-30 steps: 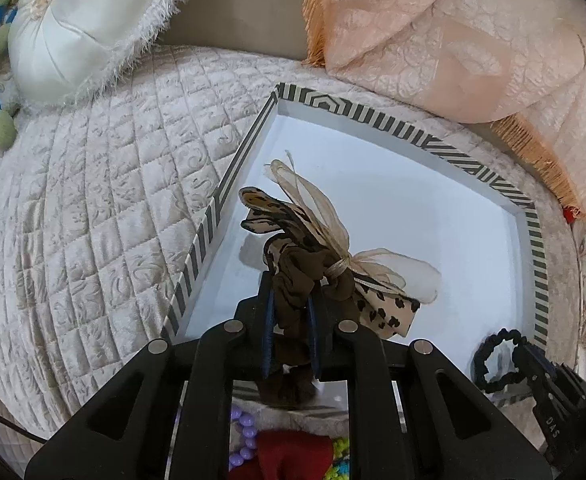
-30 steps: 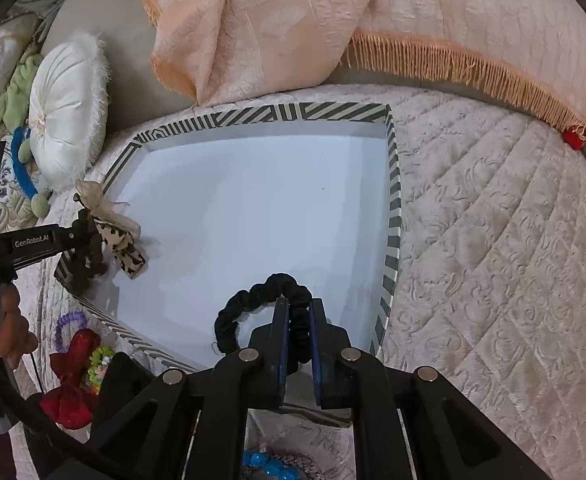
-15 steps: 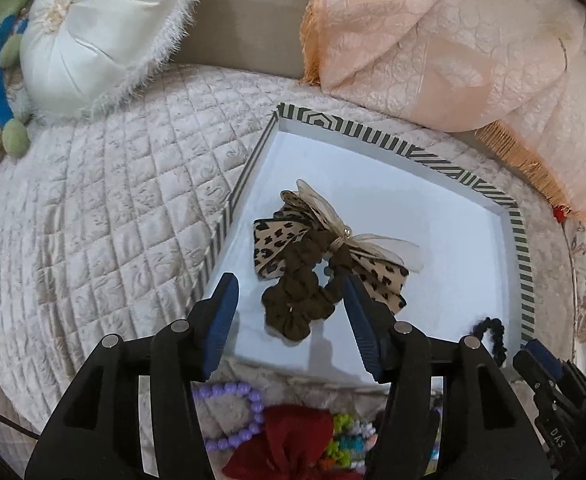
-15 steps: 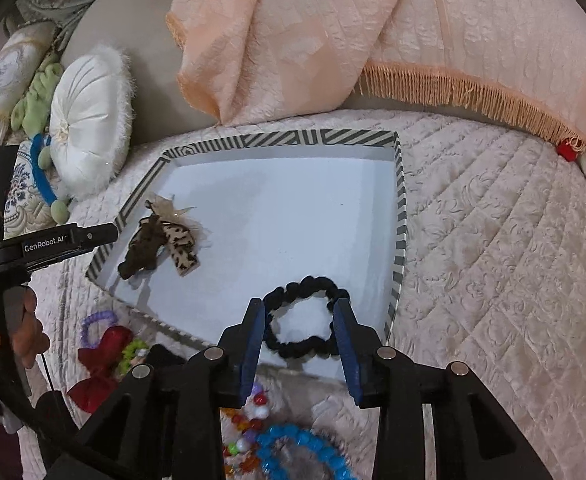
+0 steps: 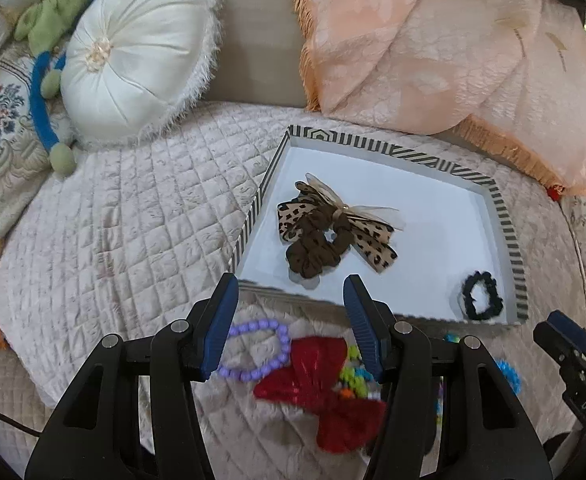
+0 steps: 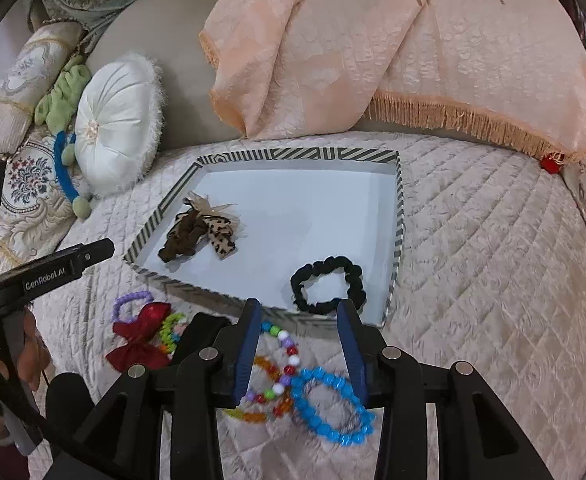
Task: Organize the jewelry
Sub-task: 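Place scrunchie bundle in tray with left gripper while right drops black scrunchie there, then grasp the red bow with left gripper while right grasps black hair band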
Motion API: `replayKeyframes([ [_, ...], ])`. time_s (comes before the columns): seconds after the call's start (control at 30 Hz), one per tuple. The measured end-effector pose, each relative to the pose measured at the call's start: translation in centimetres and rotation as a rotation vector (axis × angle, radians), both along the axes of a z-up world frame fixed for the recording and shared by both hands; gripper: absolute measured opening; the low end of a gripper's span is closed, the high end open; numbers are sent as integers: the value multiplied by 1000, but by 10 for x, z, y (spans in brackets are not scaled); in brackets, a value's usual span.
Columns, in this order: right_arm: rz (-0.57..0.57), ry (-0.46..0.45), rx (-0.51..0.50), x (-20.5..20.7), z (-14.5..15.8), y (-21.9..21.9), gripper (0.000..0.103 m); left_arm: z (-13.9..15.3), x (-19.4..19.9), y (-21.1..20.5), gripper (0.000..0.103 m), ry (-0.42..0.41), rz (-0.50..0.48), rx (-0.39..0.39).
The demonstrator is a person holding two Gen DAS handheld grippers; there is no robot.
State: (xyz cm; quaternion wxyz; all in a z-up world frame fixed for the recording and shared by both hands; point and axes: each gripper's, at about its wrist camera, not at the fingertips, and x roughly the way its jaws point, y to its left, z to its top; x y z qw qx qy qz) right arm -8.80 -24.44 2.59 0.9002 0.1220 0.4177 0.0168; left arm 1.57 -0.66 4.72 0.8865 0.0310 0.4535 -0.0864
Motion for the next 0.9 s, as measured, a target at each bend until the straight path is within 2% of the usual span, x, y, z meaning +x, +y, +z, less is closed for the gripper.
replayKeyframes([
  [0.4,21,-53,-4,-40,24,17,39,19,-54,5,55,-80,-15,-3],
  [0.73,28,-42,-1,-52,21,21,41,22,-73,14,55,-94,-13,-4],
  [0.9,35,-33,-5,-56,21,24,41,20,-74,23,55,-65,-5,-32],
])
